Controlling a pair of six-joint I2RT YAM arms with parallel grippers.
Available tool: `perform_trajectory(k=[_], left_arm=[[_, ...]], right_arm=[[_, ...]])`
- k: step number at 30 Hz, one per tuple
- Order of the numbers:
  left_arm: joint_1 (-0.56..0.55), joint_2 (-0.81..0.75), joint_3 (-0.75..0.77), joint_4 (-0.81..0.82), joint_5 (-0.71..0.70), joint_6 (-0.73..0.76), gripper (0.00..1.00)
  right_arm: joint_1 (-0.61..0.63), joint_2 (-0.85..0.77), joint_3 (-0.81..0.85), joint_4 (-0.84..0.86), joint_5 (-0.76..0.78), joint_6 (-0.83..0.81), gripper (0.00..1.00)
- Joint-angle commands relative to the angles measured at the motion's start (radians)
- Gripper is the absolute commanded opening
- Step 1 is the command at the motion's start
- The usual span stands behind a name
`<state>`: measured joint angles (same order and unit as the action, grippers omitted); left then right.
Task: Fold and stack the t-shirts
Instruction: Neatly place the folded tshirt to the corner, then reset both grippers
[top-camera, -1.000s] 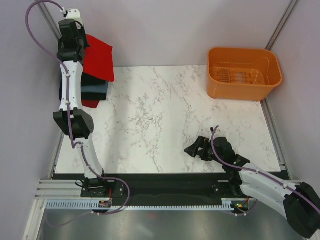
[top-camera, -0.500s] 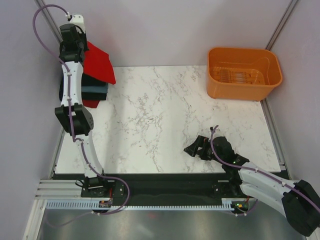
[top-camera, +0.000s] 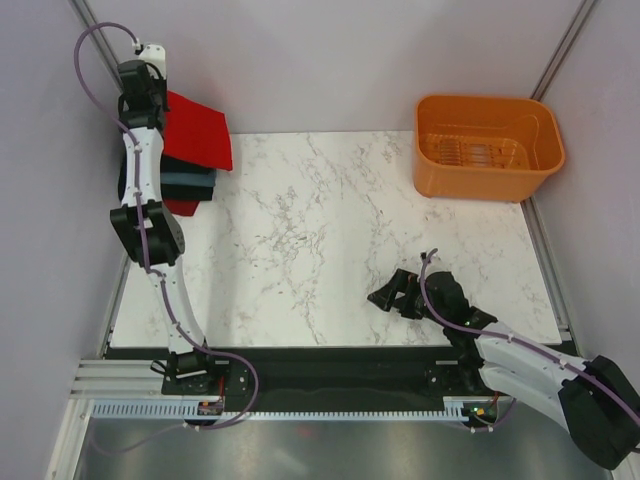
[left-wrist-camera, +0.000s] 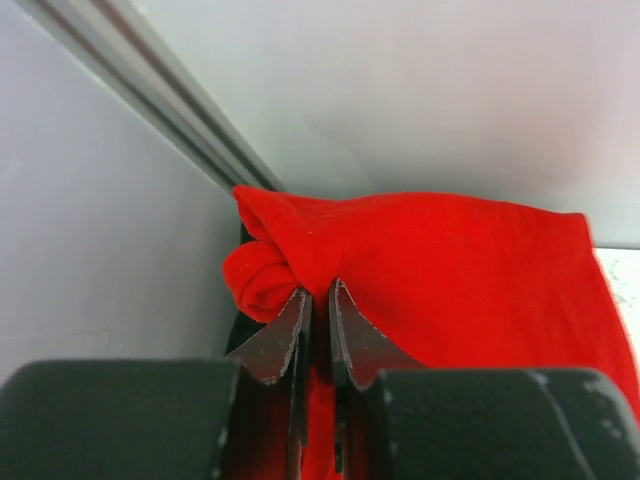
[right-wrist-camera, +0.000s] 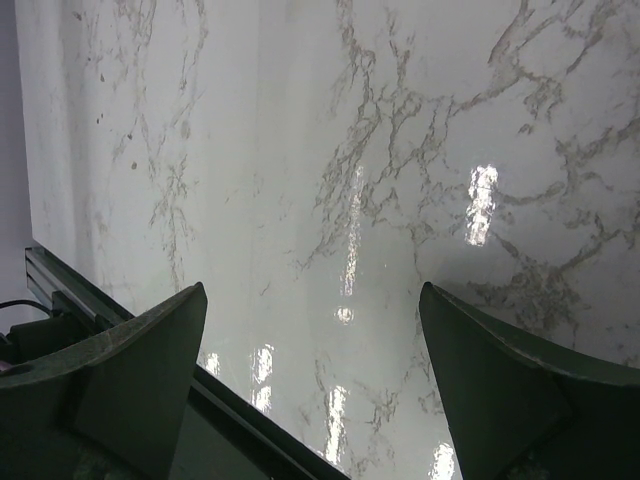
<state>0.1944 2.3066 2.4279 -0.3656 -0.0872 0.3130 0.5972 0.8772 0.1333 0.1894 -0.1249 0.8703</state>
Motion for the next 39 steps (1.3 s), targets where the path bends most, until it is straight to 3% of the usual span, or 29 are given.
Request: perform_trajectory(k=[1, 7, 11, 13, 15, 17, 20, 30, 34, 39], left_arm=[[0.045, 0.028, 0.049, 0.103, -0.029, 0.037, 0.14], [0.063, 0.077, 0.094, 0.132, 0.035, 0.087, 0.16], [0.037, 0.105, 0.117, 0.169, -0.109, 0.188, 0.22], [0.011, 0.117, 0.109, 0.221, -0.190, 0.279, 0.29], [-0.007, 0.129, 0.073, 0.386, -0.346, 0.451, 0.37], [-0.012, 0.122, -0.015, 0.533, -0.451, 0.520, 0.43], [0.005, 0.114, -0.102, 0.667, -0.539, 0.613, 0.63], [-0.056, 0.105, -0.093, 0.613, -0.623, 0.474, 0.74], [-0.122, 0.086, -0.139, 0.559, -0.655, 0.398, 0.77], [-0.233, 0.014, -0.187, 0.513, -0.599, 0.249, 0.77]], right_arm=[[-0.010, 0.031, 0.000, -0.047, 0.008, -0.005, 0.96], [-0.014, 0.062, 0.008, -0.034, 0.002, -0.008, 0.96], [-0.016, 0.098, 0.019, -0.021, -0.007, -0.016, 0.96], [-0.016, 0.098, 0.019, -0.019, -0.010, -0.017, 0.96], [-0.019, 0.092, 0.015, -0.019, -0.010, -0.016, 0.96], [-0.023, 0.088, 0.012, -0.019, -0.013, -0.014, 0.96], [-0.028, 0.094, 0.014, -0.019, -0.018, -0.016, 0.96], [-0.037, 0.095, 0.008, -0.005, -0.025, -0.017, 0.96], [-0.036, 0.085, 0.005, -0.005, -0.024, -0.016, 0.96], [-0.036, 0.083, 0.002, -0.008, -0.018, -0.016, 0.95]])
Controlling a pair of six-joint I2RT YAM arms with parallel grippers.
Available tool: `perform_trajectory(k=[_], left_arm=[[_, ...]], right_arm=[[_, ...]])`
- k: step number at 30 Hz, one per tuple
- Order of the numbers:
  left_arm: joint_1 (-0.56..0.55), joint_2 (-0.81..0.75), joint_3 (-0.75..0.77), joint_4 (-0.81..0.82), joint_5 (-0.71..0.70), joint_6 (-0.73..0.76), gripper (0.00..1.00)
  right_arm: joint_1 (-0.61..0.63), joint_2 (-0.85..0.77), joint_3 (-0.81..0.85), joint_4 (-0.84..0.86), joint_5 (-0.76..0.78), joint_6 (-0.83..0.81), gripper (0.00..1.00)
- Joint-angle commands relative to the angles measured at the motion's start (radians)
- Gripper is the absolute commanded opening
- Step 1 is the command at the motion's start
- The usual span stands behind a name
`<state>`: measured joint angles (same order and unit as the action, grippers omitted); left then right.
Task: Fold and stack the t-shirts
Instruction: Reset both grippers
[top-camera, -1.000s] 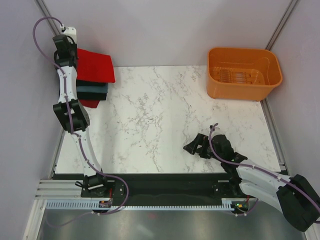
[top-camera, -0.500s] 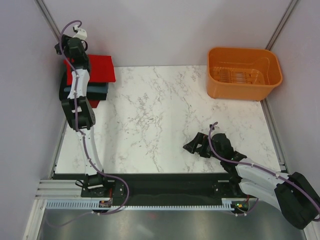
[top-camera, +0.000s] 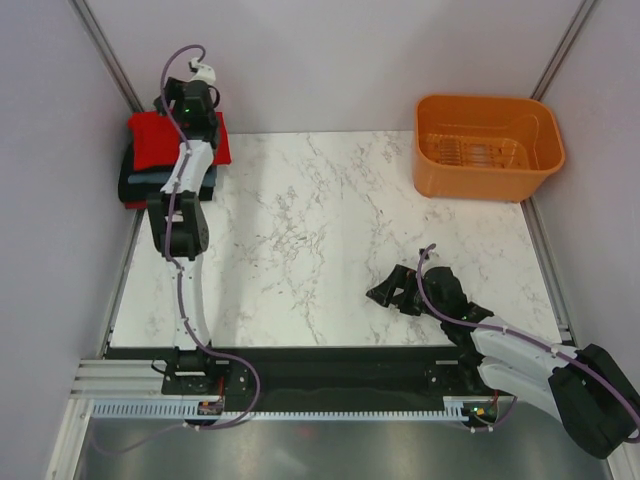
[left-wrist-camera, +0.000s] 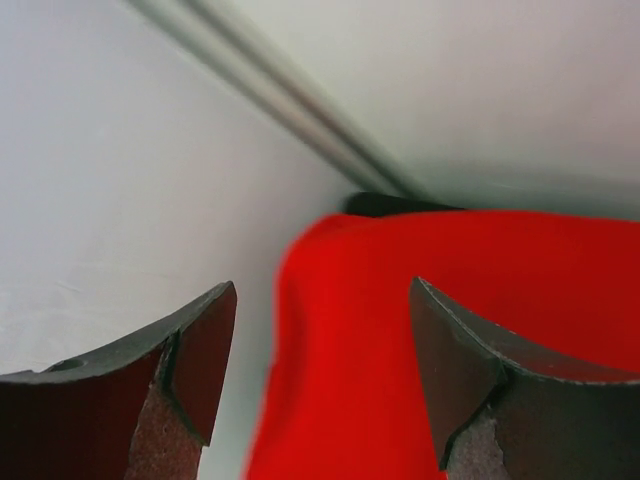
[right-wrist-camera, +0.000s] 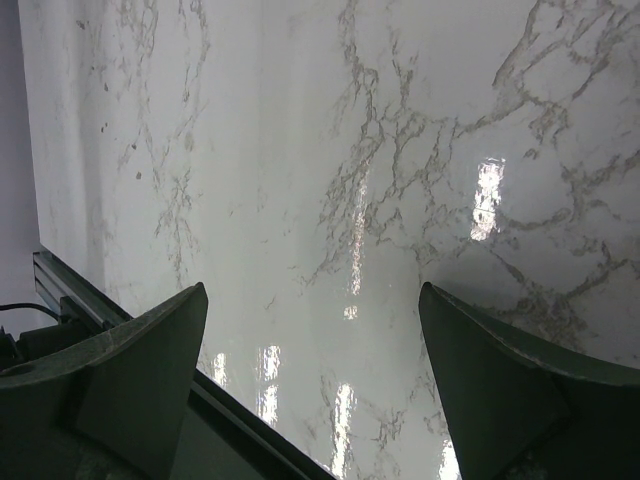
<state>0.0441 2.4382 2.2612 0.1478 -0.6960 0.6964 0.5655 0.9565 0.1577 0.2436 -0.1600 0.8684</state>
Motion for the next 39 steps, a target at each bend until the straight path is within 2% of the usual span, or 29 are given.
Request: perform_trajectory(k=[1, 5, 8, 9, 11, 12, 14, 15, 17, 18, 21, 22, 23, 26, 29, 32, 37, 39], left_arm=[[-0.122, -0.131, -0.023, -0.004, -0.002, -0.158, 0.76], [-0.228, -0.217, -0.031, -0.072, -0.082, -0.358, 0.75], [-0.300, -0.385, -0.199, -0.123, -0.099, -0.630, 0.75], [-0.314, -0.487, -0.338, -0.129, -0.085, -0.801, 0.74], [-0.357, -0.602, -0.486, -0.123, -0.044, -0.990, 0.73], [-0.371, -0.652, -0.620, -0.119, -0.024, -1.021, 0.72], [-0.417, -0.810, -0.751, -0.067, 0.012, -1.038, 0.72], [-0.430, -0.876, -0.884, -0.047, 0.021, -1.032, 0.72], [-0.451, -1.069, -1.024, 0.002, 0.050, -1.026, 0.72], [-0.451, -1.137, -1.154, 0.006, 0.052, -1.026, 0.72], [-0.449, -1.474, -1.383, 0.024, 0.055, -0.936, 0.72], [-0.451, -1.475, -1.432, 0.024, 0.055, -0.908, 0.72], [-0.449, -1.575, -1.477, 0.030, 0.049, -0.869, 0.72], [-0.446, -1.721, -1.623, -0.034, -0.012, -0.763, 0.73], [-0.440, -1.795, -1.765, -0.050, -0.031, -0.767, 0.83], [-0.421, -1.852, -1.889, -0.031, 0.004, -0.810, 0.84], [-0.347, -1.849, -2.034, 0.122, 0.137, -0.880, 0.86], [-0.322, -1.814, -2.101, 0.197, 0.141, -0.880, 0.86]], right_arm=[[-0.004, 0.002, -0.021, -0.064, 0.017, -0.014, 0.95], [-0.004, -0.001, -0.021, -0.066, 0.013, -0.012, 0.95], [-0.003, 0.010, -0.023, -0.064, 0.008, -0.011, 0.95], [-0.003, 0.017, -0.018, -0.064, 0.002, -0.012, 0.95], [-0.003, 0.040, -0.012, -0.067, -0.007, -0.022, 0.95], [-0.003, 0.048, -0.009, -0.069, -0.016, -0.026, 0.95], [-0.001, 0.059, -0.007, -0.069, -0.026, -0.031, 0.95], [-0.003, 0.059, -0.009, -0.067, -0.032, -0.031, 0.95], [-0.001, 0.056, -0.012, -0.064, -0.041, -0.032, 0.96], [-0.004, 0.054, -0.015, -0.061, -0.044, -0.032, 0.96], [-0.001, 0.071, -0.015, -0.052, -0.047, -0.029, 0.96], [-0.001, 0.077, -0.012, -0.050, -0.047, -0.029, 0.96], [-0.001, 0.082, -0.010, -0.049, -0.050, -0.029, 0.96], [-0.001, 0.113, 0.002, -0.044, -0.056, -0.034, 0.96], [-0.001, 0.126, 0.006, -0.047, -0.058, -0.039, 0.96], [-0.001, 0.122, 0.003, -0.049, -0.059, -0.037, 0.96], [-0.003, 0.068, -0.030, -0.046, -0.061, -0.019, 0.96], [-0.001, 0.053, -0.038, -0.056, -0.059, -0.019, 0.96]])
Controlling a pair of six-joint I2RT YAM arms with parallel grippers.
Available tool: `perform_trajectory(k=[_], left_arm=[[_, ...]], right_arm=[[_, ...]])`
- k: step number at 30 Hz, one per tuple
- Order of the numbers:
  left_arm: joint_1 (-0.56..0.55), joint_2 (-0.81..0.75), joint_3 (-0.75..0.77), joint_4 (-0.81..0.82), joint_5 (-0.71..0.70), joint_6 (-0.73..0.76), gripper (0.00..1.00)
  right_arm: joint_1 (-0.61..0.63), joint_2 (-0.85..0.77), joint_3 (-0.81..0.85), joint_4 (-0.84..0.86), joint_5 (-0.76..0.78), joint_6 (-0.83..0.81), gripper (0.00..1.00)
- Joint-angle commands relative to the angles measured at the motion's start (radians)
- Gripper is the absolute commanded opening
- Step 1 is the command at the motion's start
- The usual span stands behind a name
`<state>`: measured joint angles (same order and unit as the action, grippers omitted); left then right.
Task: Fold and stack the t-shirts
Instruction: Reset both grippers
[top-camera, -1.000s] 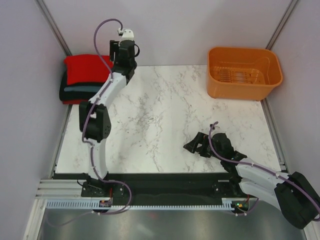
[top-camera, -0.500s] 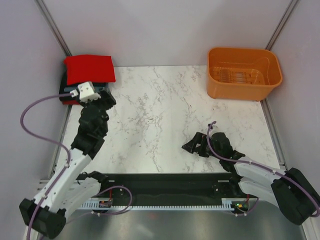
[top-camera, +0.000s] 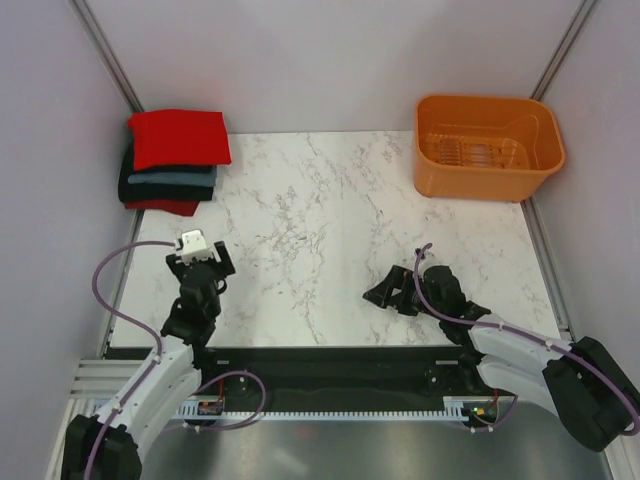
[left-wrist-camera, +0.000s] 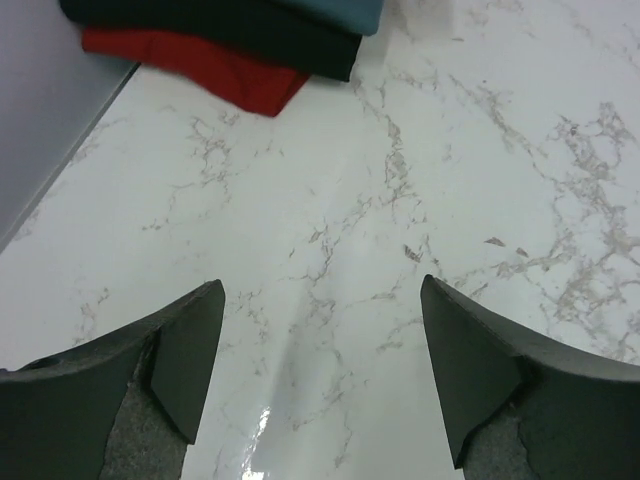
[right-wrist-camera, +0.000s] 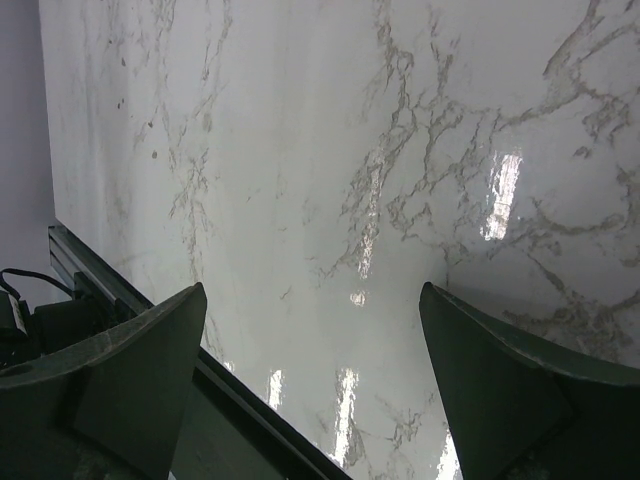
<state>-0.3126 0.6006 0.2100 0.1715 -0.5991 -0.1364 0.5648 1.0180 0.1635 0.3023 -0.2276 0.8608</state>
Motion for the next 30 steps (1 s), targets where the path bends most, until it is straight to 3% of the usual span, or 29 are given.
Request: perform_trajectory(k=[1, 6, 8, 10, 11, 17, 18, 20, 22, 25, 30], left_arm=[[0.058, 0.071, -0.076, 0.294, 0.038, -0.043, 0.87], [0.122, 0.282, -0.109, 0.494, 0.045, -0.046, 0.86], [0.124, 0.396, -0.072, 0.545, -0.023, -0.025, 0.87], [0.127, 0.444, -0.078, 0.649, -0.013, 0.010, 0.86], [0.127, 0.497, -0.098, 0.786, -0.007, 0.041, 0.87], [0.158, 0.688, -0.058, 0.946, 0.105, 0.070, 0.86], [0.156, 0.759, -0.070, 1.097, 0.107, 0.089, 0.86], [0.147, 0.727, -0.023, 0.954, 0.111, 0.075, 0.80], [0.147, 0.766, -0.009, 0.968, 0.096, 0.089, 0.81], [0.147, 0.789, 0.063, 0.847, 0.114, 0.084, 0.83], [0.148, 0.820, 0.114, 0.790, 0.177, 0.118, 0.84]], right_arm=[[0.000, -0.019, -0.044, -0.123, 0.010, -0.011, 0.96], [0.000, -0.009, -0.035, -0.127, 0.008, -0.022, 0.97], [0.000, 0.008, -0.030, -0.126, 0.004, -0.026, 0.97], [0.000, 0.011, -0.030, -0.123, 0.002, -0.026, 0.97], [-0.002, 0.010, -0.030, -0.123, 0.004, -0.028, 0.97], [-0.002, 0.025, -0.019, -0.121, 0.005, -0.031, 0.98], [-0.002, 0.028, -0.018, -0.123, 0.007, -0.029, 0.97], [-0.002, 0.036, -0.012, -0.127, 0.011, -0.029, 0.97], [0.000, 0.021, -0.007, -0.147, 0.022, -0.031, 0.97], [-0.002, -0.010, 0.037, -0.218, 0.062, -0.051, 0.98], [0.001, -0.038, 0.220, -0.345, 0.152, -0.170, 0.98]])
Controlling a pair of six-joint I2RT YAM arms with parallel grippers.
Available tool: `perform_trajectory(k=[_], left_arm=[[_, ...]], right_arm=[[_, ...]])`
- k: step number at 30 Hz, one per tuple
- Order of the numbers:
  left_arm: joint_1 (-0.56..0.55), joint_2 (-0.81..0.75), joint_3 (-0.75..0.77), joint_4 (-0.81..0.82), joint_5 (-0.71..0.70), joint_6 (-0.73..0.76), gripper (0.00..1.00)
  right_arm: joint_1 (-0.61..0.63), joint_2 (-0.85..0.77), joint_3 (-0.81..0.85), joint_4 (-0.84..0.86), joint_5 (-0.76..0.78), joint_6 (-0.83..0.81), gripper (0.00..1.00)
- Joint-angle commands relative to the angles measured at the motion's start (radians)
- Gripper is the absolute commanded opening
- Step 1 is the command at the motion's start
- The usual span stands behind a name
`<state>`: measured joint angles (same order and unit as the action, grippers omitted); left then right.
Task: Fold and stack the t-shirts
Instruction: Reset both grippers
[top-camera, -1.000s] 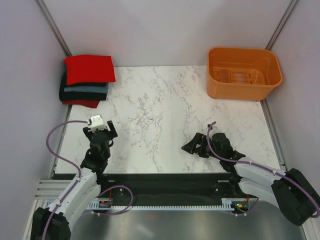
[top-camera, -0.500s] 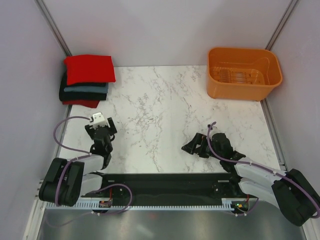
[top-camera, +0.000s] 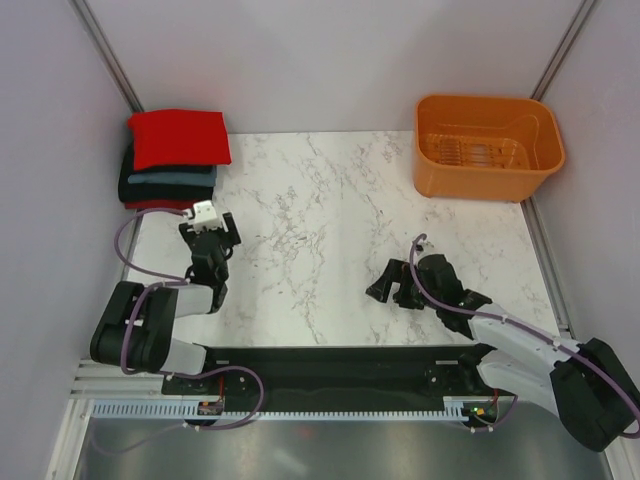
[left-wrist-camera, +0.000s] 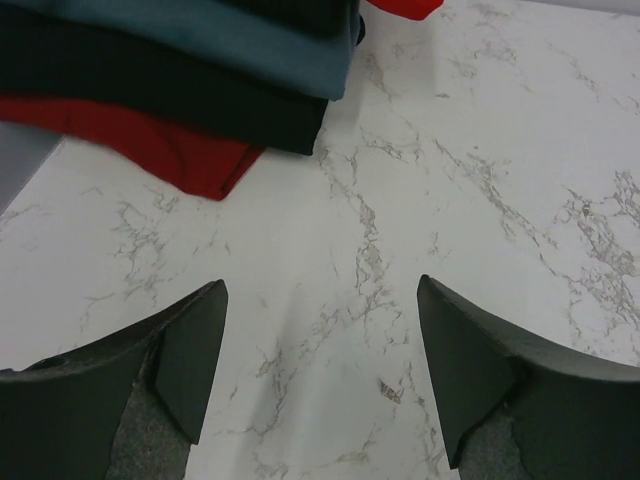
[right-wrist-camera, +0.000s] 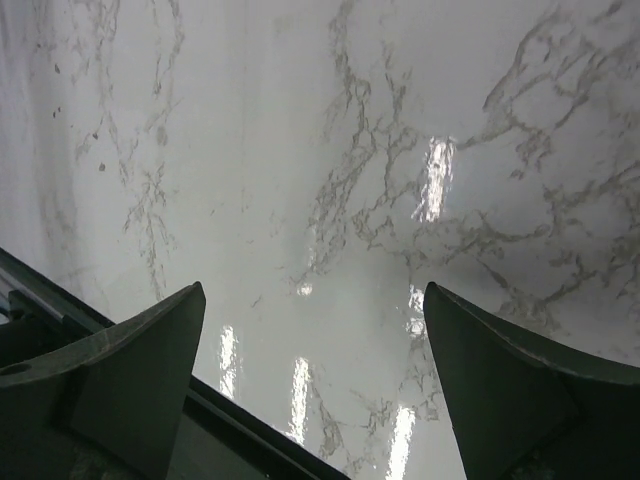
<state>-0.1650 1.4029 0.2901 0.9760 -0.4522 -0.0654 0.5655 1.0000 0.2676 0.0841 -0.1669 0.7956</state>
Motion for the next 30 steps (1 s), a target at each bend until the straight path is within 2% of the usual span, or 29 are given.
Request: perform_trajectory(k=[1, 3, 5, 6, 7, 8, 9, 10, 11, 12, 14, 16, 17, 19, 20, 24, 27, 30], left_arm=[[0.004, 0.015, 0.034, -0.020, 0.041, 0.045, 0.84], [0.022, 0.008, 0.017, 0.007, 0.093, 0.049, 0.84], [0.044, 0.002, -0.012, 0.041, 0.171, 0.036, 0.89], [0.057, -0.001, -0.020, 0.056, 0.202, 0.038, 0.90], [0.059, 0.008, -0.079, 0.105, 0.255, 0.048, 0.91], [0.055, 0.043, -0.113, 0.222, 0.215, 0.064, 0.95], [0.027, 0.057, -0.120, 0.290, 0.184, 0.064, 0.95], [0.021, 0.032, -0.100, 0.200, 0.187, 0.064, 0.94], [0.024, 0.033, -0.092, 0.194, 0.184, 0.064, 0.94], [0.022, 0.066, -0.097, 0.275, 0.176, 0.064, 0.94], [0.022, 0.039, -0.091, 0.210, 0.181, 0.076, 0.94], [0.022, 0.062, -0.095, 0.261, 0.176, 0.084, 0.93], [0.022, 0.053, -0.091, 0.241, 0.176, 0.079, 0.93], [0.022, 0.050, -0.091, 0.242, 0.176, 0.079, 0.94], [0.024, 0.060, -0.091, 0.248, 0.176, 0.082, 1.00], [0.025, 0.059, -0.088, 0.236, 0.179, 0.079, 1.00], [0.027, 0.057, -0.088, 0.231, 0.181, 0.078, 1.00], [0.027, 0.059, -0.086, 0.230, 0.179, 0.078, 1.00]], right_arm=[[-0.001, -0.021, 0.146, -0.162, 0.113, -0.122, 0.98], [-0.001, -0.021, 0.240, -0.196, 0.199, -0.157, 0.98], [-0.001, -0.018, 0.316, -0.228, 0.269, -0.217, 0.98], [-0.001, -0.023, 0.334, -0.231, 0.352, -0.237, 0.98], [-0.001, -0.027, 0.347, -0.240, 0.404, -0.261, 0.98], [-0.003, -0.034, 0.370, -0.245, 0.458, -0.265, 0.98], [-0.001, -0.047, 0.377, -0.262, 0.574, -0.266, 0.98], [-0.001, -0.052, 0.381, -0.264, 0.619, -0.295, 0.98], [-0.001, -0.055, 0.384, -0.267, 0.670, -0.315, 0.98], [-0.001, -0.058, 0.384, -0.265, 0.760, -0.346, 0.98], [-0.001, -0.049, 0.371, -0.264, 0.887, -0.412, 0.98], [-0.003, -0.029, 0.337, -0.178, 1.020, -0.490, 0.98], [-0.003, -0.017, 0.291, -0.132, 1.044, -0.569, 0.98], [-0.007, 0.031, 0.237, 0.064, 1.052, -0.640, 0.98], [-0.016, 0.057, 0.184, 0.138, 1.049, -0.663, 0.98], [-0.084, 0.219, 0.092, 0.540, 1.011, -0.769, 0.98], [-0.142, 0.332, 0.041, 0.749, 0.908, -0.821, 0.98], [-0.168, 0.393, 0.036, 0.842, 0.839, -0.851, 0.98]])
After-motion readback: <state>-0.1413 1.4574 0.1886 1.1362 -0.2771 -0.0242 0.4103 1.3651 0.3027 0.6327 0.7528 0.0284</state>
